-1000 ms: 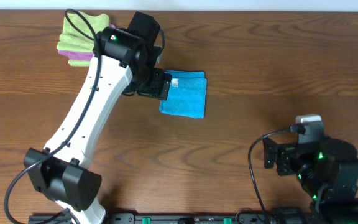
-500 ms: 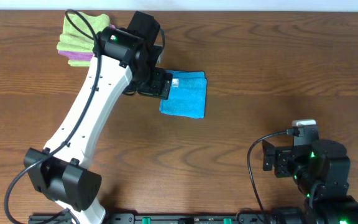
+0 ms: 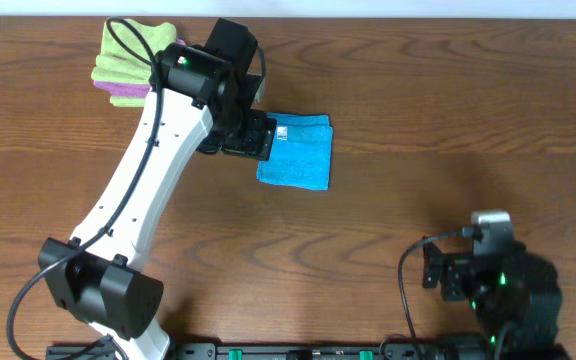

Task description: Fold the cloth

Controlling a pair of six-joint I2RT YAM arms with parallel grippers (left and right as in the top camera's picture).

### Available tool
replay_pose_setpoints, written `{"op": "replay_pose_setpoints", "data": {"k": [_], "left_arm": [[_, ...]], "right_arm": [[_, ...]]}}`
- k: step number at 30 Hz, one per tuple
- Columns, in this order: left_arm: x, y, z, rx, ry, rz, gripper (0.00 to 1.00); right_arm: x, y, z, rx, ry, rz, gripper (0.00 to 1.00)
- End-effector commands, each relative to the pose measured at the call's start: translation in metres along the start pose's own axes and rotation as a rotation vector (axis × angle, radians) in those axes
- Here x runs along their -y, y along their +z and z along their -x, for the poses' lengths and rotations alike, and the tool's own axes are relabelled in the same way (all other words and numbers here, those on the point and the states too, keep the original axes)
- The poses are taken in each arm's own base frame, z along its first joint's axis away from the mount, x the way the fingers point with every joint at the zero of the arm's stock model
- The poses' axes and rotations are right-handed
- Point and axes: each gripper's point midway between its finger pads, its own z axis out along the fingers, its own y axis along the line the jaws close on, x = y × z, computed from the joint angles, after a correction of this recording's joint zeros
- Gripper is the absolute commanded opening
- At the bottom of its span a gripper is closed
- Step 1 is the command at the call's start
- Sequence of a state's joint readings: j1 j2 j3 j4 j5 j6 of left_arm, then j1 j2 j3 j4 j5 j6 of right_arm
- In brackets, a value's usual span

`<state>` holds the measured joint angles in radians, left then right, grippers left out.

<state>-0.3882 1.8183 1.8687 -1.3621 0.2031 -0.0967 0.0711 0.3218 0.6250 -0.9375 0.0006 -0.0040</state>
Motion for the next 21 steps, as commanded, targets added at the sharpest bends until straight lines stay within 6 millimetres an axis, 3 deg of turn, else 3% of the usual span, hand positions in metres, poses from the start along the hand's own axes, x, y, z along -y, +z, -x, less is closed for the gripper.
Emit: {"op": "replay_pose_setpoints", "data": {"k": [1,5,9,21], "left_arm": [[0.001,-0.006,-0.001,0.015,0.005,-0.007,0.82],[0.002,-0.006,0.002,0.029,0.007,-0.009,0.83],[0.002,-0.006,0.002,0.028,-0.002,-0.009,0.83],[0.001,-0.006,0.005,0.042,0.002,-0.004,0.87]], "right_arm": [[0.004,-0.002,-0.012,0.055,0.022,-0.020,0.99],[0.004,0.014,-0.043,0.083,0.022,-0.020,0.99],[0.003,0.028,-0.076,-0.026,0.021,-0.020,0.99],[0.003,0.044,-0.084,-0.027,0.021,-0.020,0.99]]}}
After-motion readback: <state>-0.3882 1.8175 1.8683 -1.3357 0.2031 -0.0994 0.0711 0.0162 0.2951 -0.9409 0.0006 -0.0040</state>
